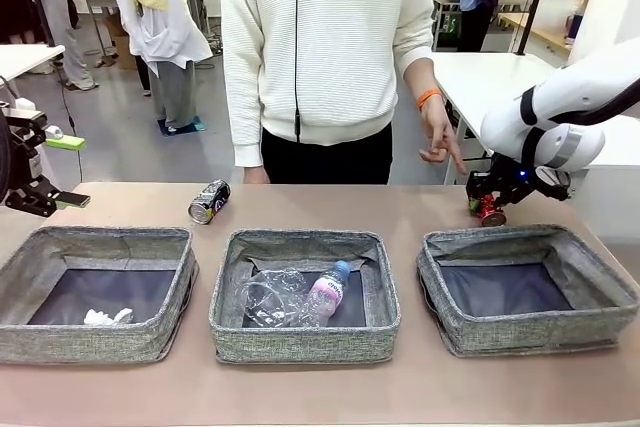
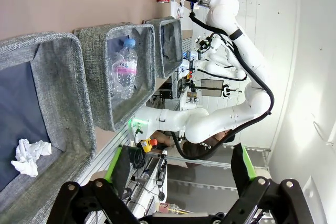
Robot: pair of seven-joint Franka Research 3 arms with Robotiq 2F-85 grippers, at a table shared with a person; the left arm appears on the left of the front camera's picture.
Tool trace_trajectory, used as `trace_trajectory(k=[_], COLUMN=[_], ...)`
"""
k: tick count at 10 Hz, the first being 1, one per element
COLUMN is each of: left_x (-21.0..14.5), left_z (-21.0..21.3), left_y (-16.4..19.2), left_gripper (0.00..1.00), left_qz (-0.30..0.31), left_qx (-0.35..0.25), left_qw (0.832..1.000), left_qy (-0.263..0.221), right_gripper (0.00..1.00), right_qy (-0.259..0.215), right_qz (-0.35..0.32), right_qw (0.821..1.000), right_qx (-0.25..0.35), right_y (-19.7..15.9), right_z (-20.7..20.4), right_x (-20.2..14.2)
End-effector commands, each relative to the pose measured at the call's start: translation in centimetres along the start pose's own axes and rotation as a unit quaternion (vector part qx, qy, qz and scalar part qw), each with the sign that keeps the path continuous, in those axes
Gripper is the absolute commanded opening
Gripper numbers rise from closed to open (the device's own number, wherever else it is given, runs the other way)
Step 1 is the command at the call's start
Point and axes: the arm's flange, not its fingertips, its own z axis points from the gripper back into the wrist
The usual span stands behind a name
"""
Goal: Sort the waste into the appropriate baskets.
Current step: Pick up the waste item pointed out by the person.
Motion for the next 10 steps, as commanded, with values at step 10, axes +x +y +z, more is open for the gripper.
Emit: trace_trajectory(k=[10], left_x=[0.0], left_z=[0.0], left_y=[-0.2], left_gripper=[1.0], left_qz=[-0.001], left_qx=[0.002], left_qw=[1.0], left_qy=[-0.001], right_gripper=[0.0], right_qy=[-0.044], right_qz=[-0.277], right_qw=[0.959], right_qx=[0.026], right_y=[-1.6], right_z=[13.5], right_x=[-2.8])
